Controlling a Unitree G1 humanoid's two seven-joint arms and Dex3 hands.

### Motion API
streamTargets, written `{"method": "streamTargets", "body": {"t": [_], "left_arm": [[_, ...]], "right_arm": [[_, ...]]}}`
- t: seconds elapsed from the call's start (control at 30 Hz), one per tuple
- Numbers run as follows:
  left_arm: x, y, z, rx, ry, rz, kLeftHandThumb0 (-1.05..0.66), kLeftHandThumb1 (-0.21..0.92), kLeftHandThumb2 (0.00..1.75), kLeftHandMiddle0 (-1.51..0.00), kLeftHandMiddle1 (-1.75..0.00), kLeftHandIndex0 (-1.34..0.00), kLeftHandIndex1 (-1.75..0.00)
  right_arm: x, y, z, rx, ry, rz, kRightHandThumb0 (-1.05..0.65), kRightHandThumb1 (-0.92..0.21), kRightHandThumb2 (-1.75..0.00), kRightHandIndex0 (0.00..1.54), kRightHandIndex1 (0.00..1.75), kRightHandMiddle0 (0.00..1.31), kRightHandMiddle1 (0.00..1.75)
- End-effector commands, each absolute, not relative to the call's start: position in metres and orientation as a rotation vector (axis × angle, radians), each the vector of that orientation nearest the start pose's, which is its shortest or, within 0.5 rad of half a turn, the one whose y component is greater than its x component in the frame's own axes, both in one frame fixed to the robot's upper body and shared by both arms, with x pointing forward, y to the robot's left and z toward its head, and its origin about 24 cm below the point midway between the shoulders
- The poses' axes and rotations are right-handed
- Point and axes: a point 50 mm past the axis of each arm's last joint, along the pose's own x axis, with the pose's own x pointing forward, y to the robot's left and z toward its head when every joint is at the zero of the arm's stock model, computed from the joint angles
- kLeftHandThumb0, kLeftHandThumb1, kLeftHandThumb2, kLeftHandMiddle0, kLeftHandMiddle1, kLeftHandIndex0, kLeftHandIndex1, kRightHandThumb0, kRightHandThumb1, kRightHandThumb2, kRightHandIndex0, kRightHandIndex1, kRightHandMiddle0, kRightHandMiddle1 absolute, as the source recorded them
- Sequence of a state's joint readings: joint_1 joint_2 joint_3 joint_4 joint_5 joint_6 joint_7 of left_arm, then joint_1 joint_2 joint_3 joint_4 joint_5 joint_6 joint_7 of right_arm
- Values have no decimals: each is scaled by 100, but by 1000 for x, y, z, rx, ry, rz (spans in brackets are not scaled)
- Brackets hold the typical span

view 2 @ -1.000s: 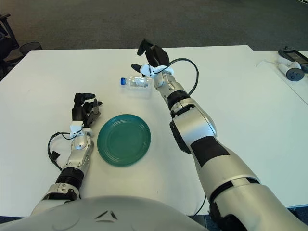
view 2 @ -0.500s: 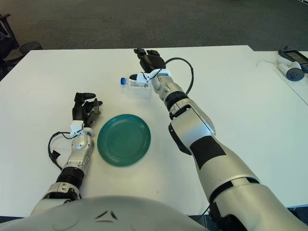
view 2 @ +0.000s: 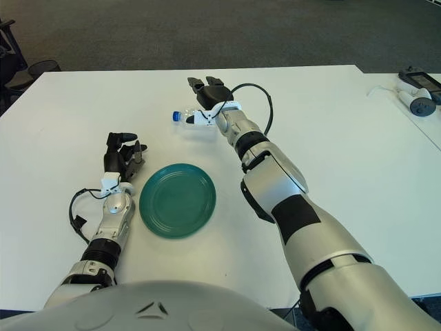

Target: Put the bottle into the plate.

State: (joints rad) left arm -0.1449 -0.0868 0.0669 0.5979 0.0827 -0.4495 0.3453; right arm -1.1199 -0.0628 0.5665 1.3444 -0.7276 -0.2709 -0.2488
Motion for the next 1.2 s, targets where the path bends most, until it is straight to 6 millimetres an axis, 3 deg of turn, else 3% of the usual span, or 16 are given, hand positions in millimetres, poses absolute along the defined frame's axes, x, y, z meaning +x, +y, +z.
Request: {"method": "streamTargets", "body": {"t": [0.0,1.17], "left_arm": [[230,137,-53,-7,193,326,-37,78,72,-61,-122,-28,-175],[230,138,-56,-2,211,367,-36,80,69,-61,-118,-26,-175]], "right_arm": [[394,-40,111,-1373,-323,440,-105,-92,-41,0,0,0,0],[388,-42,85,-1427,-185,467,-105,-92,-34,0,0,0,0]]}}
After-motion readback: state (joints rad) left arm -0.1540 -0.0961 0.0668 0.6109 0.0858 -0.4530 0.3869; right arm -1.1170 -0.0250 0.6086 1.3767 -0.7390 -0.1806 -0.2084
